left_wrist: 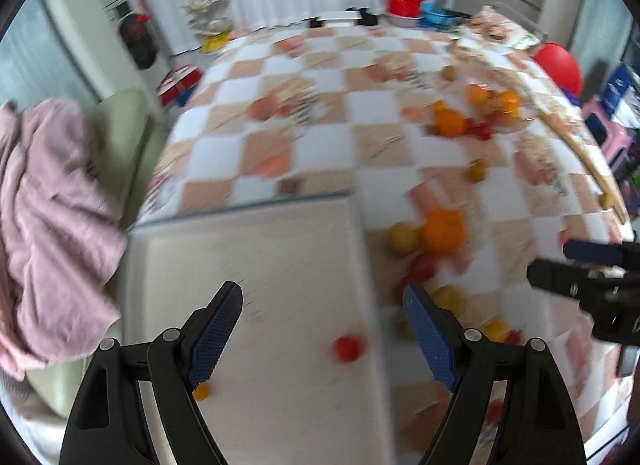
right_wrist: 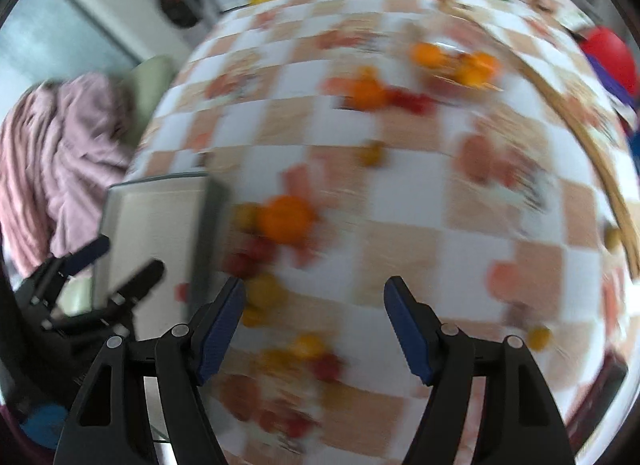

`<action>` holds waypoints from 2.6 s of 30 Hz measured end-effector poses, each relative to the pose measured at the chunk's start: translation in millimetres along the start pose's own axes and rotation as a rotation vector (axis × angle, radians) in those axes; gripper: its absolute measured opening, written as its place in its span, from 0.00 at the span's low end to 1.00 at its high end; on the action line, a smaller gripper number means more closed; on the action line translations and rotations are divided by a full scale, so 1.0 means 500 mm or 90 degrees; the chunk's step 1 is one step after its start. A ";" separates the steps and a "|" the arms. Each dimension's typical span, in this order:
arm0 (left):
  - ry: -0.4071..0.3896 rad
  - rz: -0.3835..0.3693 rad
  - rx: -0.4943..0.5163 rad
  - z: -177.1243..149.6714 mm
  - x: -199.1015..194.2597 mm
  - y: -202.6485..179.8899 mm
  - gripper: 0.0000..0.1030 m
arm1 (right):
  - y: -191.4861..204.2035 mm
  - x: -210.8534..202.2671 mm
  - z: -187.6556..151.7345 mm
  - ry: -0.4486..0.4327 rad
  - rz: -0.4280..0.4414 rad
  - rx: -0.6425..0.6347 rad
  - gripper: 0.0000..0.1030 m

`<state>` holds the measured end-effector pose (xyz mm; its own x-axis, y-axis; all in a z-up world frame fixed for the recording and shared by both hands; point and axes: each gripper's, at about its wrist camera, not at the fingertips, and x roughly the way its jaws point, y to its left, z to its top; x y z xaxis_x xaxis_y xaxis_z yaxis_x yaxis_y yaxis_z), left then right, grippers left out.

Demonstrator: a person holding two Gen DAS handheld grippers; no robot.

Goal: Organize fruits
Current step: 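Return both tools to the table and grasp a yellow fruit with each, then carry both yellow fruits to the white tray and open both tools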

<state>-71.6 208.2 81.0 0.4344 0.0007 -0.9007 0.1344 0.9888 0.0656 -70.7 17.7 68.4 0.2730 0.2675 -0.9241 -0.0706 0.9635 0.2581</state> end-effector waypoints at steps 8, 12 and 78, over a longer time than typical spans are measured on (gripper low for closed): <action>-0.006 -0.056 0.038 0.083 0.027 -0.123 0.81 | -0.174 -0.036 -0.049 -0.009 -0.067 0.109 0.73; -0.012 -0.060 0.047 0.122 0.057 -0.168 0.81 | -0.224 -0.036 -0.068 -0.005 -0.083 0.145 0.73; 0.008 -0.034 -0.086 -0.015 -0.004 0.026 0.21 | -0.045 -0.021 -0.018 -0.006 0.014 -0.021 0.23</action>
<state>-77.3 222.4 80.7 0.4182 -0.0517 -0.9069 0.0357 0.9985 -0.0405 -80.5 -6.6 69.8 0.2797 0.2893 -0.9155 -0.1084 0.9569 0.2692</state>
